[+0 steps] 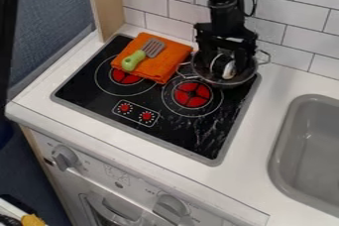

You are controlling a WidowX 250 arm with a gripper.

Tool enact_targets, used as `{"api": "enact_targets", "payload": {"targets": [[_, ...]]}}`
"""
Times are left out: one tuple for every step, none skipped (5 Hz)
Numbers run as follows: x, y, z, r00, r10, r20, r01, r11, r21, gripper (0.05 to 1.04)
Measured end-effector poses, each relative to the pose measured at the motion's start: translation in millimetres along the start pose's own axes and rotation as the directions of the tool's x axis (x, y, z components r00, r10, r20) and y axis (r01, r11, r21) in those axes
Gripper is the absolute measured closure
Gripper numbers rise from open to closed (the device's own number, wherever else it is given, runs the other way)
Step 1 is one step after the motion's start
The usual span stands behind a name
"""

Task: Move the sushi to the bottom left side of the left burner

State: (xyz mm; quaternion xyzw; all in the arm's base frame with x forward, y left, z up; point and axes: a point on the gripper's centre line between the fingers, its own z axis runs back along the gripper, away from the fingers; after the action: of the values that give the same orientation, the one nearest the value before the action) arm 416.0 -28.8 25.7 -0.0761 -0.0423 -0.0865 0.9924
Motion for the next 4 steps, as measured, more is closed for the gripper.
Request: {"api": "enact_targets", "payload": {"targets": [[-3,0,-6,1.0,0.004,0.007,-0.004,1.0,0.0,0.396],[-6,-3,-3,0.999,-0.037,0.013,0.037,0.999,-0.015,0.527],[-6,-7,28,0.993,-0.071,0.099,0.072,0.997,-0.013,0.534],[-19,17,76,0.978,-0.061,0.197,0.057,0.998,0.028,0.539]]}}
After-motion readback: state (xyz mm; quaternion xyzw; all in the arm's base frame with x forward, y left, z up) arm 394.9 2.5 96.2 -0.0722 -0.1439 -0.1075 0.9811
